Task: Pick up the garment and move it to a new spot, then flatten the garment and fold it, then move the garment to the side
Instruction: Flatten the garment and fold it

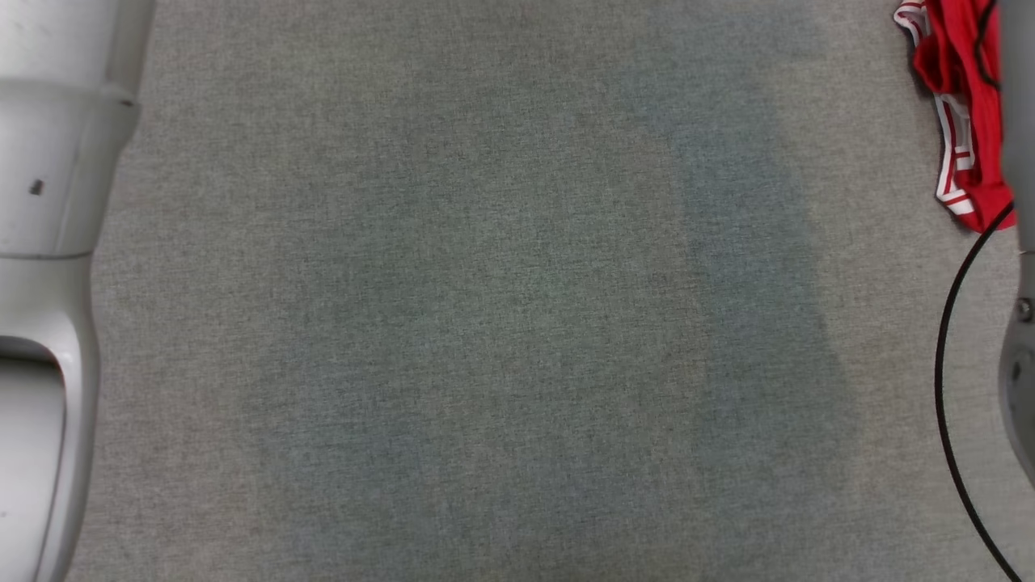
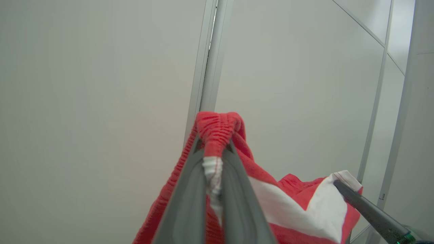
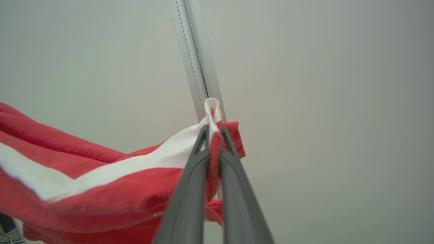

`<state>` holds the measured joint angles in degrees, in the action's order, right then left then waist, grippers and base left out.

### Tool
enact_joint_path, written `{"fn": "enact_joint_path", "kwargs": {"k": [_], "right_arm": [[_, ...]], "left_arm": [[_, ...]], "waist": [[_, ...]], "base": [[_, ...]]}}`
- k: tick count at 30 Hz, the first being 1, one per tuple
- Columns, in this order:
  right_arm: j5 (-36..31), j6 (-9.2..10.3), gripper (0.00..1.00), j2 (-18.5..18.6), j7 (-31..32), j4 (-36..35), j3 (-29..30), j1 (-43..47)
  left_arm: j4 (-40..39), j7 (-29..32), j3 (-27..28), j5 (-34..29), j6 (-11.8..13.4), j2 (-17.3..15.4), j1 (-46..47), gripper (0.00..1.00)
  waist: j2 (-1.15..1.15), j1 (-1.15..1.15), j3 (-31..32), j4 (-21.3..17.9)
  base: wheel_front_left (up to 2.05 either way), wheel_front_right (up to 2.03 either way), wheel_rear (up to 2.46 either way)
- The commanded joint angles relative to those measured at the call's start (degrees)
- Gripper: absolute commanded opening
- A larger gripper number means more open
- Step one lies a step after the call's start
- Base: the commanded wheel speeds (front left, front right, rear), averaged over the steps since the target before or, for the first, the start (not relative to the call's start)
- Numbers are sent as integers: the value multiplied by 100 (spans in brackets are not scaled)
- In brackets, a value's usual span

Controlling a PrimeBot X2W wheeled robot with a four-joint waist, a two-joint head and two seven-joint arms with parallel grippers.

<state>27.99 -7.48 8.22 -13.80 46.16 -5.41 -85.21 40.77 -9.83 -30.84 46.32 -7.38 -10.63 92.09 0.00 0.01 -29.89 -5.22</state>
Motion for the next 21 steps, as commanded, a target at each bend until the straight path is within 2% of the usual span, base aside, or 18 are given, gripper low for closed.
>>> {"fn": "enact_joint_path", "kwargs": {"k": [1, 7, 13, 18, 20, 21], "right_arm": [[90, -4, 0, -73, -55, 107, -135, 18], [271, -4, 0, -64, -125, 216, -523, 551], [549, -4, 0, 48, -140, -328, -882, 1975], [640, -4, 0, 171, -141, -1031, -981, 3373], [694, -4, 0, 236, -139, -1326, -983, 3963], [694, -4, 0, 236, -139, -1326, -983, 3963]], "left_arm": [[92, -73, -186, 65, -12, -38, -74, 0], [171, -278, -657, 276, -13, -203, -648, 0], [-47, -513, -868, 522, -14, -524, -2142, 0], [-603, -536, -641, 345, -8, -655, -3608, 0], [-911, -537, -463, 276, 74, -638, -4257, 0], [-911, -537, -463, 276, 74, -638, -4257, 0]], "waist": [[0, -1, -9, 15], [0, -1, -65, 99], [0, -1, 28, 139], [0, -1, 333, 148], [0, -1, 490, 159], [0, -1, 490, 159]], "base": [[0, 0, 0], [0, 0, 0], [0, 0, 0], [0, 0, 0], [0, 0, 0], [0, 0, 0]]}}
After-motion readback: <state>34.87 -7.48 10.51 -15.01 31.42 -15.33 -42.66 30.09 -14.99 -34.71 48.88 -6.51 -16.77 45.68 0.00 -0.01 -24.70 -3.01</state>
